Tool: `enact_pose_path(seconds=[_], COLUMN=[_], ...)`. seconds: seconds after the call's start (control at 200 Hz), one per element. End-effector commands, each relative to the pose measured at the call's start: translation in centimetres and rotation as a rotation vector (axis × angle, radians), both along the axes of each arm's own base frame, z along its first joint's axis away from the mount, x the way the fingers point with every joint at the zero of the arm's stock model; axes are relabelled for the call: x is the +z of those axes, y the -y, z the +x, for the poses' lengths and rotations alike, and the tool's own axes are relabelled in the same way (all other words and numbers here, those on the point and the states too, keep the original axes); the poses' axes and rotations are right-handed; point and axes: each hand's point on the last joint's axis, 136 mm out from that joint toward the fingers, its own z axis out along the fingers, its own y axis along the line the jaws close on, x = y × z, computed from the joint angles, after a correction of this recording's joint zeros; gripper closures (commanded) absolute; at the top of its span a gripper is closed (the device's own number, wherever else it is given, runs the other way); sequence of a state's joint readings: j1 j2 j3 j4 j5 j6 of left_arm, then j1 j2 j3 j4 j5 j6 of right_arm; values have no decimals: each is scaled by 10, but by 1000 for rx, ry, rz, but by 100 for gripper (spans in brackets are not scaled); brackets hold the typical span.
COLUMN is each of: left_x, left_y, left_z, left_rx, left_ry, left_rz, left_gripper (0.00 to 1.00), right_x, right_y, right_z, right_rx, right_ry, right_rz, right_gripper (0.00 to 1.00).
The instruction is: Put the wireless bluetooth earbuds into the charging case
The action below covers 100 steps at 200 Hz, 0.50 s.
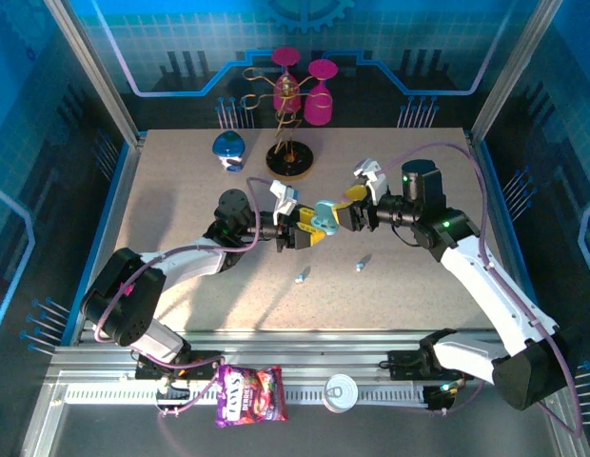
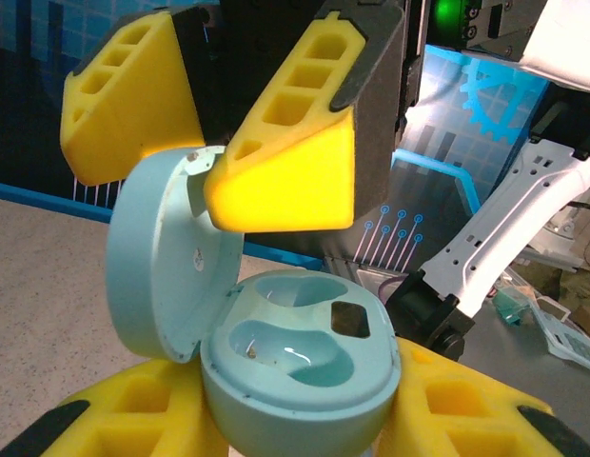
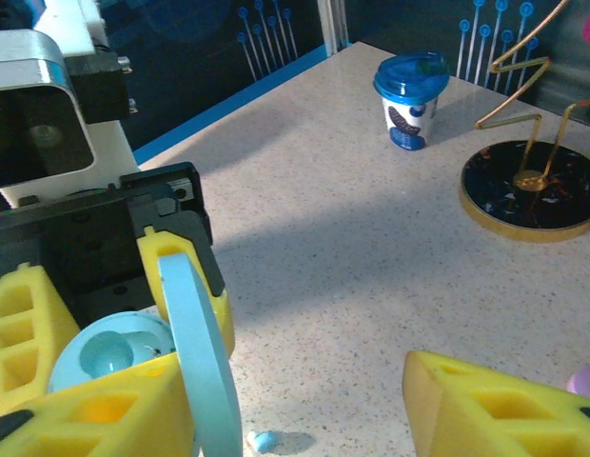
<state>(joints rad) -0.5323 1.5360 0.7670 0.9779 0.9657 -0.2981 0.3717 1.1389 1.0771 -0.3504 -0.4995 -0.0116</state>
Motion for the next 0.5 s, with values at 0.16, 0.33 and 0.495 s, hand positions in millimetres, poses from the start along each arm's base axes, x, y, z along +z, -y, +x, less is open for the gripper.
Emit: enact_pose_path(seconds=[0.16,0.33,0.495], left_x=[19,21,20], left_y=[1,1,1], left_z=[-14,-14,-11], left_rx=[-62,-69,-52], left_ry=[62,57,59], left_rz=[-41,-47,-49], left_gripper=[79,80,78], right_x=[3,2,2], right_y=[-7,-10,-11], right_z=[-20,-22,-24], right_rx=[127,149,149], right_ry=[51,65,92], right_rz=[0,-12,-32], right_gripper=[74,93,100])
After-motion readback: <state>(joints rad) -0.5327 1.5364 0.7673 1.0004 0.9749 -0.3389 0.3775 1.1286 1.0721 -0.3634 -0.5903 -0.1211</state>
